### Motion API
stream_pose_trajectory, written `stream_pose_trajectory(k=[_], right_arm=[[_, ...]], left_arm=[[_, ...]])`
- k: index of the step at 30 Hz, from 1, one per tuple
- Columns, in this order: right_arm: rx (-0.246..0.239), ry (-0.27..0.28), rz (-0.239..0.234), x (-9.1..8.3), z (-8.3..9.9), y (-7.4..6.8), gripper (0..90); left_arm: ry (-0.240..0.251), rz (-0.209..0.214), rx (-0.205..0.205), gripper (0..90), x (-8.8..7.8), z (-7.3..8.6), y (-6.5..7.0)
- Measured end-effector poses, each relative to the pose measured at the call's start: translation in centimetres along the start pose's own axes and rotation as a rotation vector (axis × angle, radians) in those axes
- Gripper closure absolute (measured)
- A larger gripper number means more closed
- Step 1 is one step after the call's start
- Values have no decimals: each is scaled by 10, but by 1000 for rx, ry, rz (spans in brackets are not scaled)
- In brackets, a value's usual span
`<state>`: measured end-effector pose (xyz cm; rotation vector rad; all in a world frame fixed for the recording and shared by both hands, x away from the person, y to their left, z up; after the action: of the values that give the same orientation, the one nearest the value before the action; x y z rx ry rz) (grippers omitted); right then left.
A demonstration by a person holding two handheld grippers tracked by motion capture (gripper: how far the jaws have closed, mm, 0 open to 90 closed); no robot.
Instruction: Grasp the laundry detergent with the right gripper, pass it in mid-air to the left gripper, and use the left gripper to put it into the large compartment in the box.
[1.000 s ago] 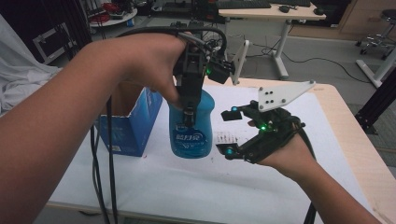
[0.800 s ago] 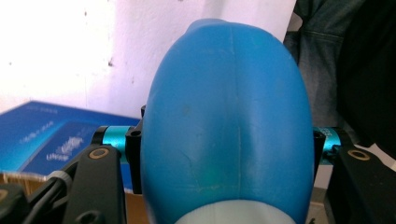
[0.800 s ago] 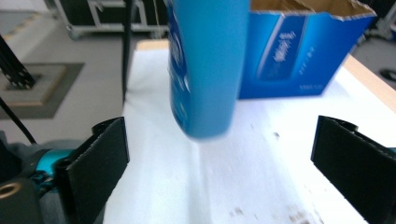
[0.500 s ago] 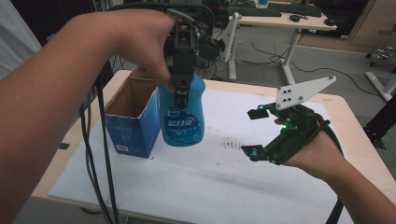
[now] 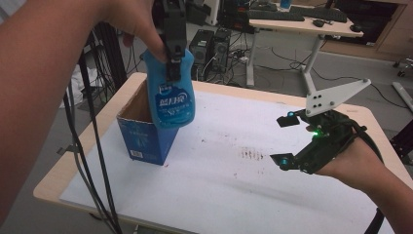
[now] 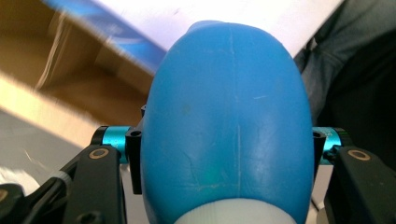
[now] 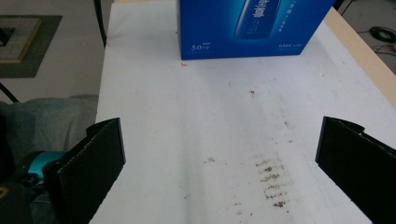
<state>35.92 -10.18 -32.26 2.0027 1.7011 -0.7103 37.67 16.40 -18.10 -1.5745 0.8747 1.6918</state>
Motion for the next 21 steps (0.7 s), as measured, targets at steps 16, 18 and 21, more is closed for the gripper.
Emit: stream_pose_trajectory(k=[16,18,21], right_arm=[[-5,-25,10,4,2,2,6],[-9,-26,11,4,3,2,6],[-3,-26,14,4,4,3,7]], left_arm=[[38,-6,-548,398,-19,28,-46],[28,-13,-584,398,-18,31,-50],[21,-30,-649,398,-15,36,-56]])
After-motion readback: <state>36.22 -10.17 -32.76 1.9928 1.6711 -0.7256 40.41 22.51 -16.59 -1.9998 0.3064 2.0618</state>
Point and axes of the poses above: each handheld gripper's, and its own axes: x roughly forward along the jaws, z roughly out of its underside, y roughly to its right, the point moved 6 cm from there along x, roughly forward along the jaws, and after that the axes turned 5 degrees about x, right-handed, at the moved point
